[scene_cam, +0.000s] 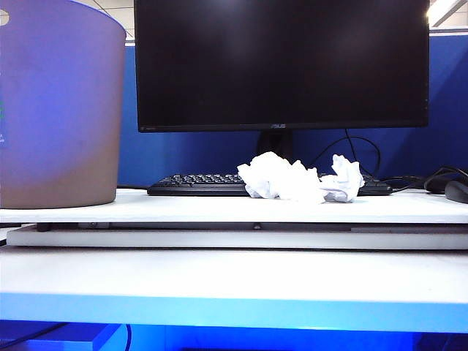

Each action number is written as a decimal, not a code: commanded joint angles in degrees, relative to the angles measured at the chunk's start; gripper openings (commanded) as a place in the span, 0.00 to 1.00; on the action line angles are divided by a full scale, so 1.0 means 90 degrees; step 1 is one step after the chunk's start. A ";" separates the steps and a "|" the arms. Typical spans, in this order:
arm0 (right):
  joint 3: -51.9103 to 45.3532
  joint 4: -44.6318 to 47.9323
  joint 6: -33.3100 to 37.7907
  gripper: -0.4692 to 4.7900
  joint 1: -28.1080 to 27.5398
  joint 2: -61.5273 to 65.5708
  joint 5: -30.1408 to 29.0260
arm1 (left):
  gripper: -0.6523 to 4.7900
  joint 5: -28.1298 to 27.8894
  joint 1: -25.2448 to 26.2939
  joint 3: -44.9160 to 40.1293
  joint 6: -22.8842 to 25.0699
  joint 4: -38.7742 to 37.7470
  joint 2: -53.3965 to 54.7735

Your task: Pick up all paper balls from the table and place them in the pink trash can.

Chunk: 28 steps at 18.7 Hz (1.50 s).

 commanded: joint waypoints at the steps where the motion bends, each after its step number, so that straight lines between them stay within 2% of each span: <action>1: -0.0032 0.0134 0.0032 0.13 0.0007 -0.0010 -0.0034 | 0.75 0.3774 -0.0017 0.0015 -0.0957 0.0345 0.0053; 2: -0.0032 0.0134 0.0032 0.13 0.0007 -0.0010 -0.0034 | 0.75 0.5117 -0.0032 0.0015 -0.1115 0.0578 0.0197; 3: -0.0032 0.0134 0.0029 0.13 0.0007 -0.0010 -0.0032 | 0.75 0.5782 -0.0187 0.0015 -0.1222 0.0801 0.0403; 4: -0.0032 0.0136 0.0029 0.13 0.0007 -0.0010 -0.0032 | 0.75 0.6057 -0.0357 0.0012 -0.1173 0.0950 0.0610; 7: -0.0032 0.0136 0.0029 0.13 0.0007 -0.0010 -0.0034 | 0.75 0.6071 -0.0772 0.0015 -0.1156 0.1389 0.1712; 11: -0.0032 0.0134 0.0032 0.13 0.0007 -0.0010 -0.0058 | 0.75 0.6198 -0.0855 0.0015 -0.1224 0.1452 0.3111; 17: -0.0032 0.0102 0.0029 0.13 0.0002 -0.0010 -0.0053 | 0.76 0.6118 -0.0862 0.0015 -0.1222 0.1722 0.3939; 19: -0.0032 0.0102 0.0029 0.13 0.0002 -0.0010 -0.0056 | 0.99 0.6113 -0.0862 0.0015 -0.1292 0.2140 0.4107; 23: -0.0032 0.0104 0.0029 0.13 0.0002 -0.0010 -0.0056 | 1.00 0.5532 -0.0957 0.0015 -0.1387 0.2696 0.4282; 28: -0.0032 0.0104 0.0029 0.13 -0.0002 -0.0010 -0.0056 | 1.00 0.5073 -0.1100 0.0012 -0.1362 0.2837 0.4466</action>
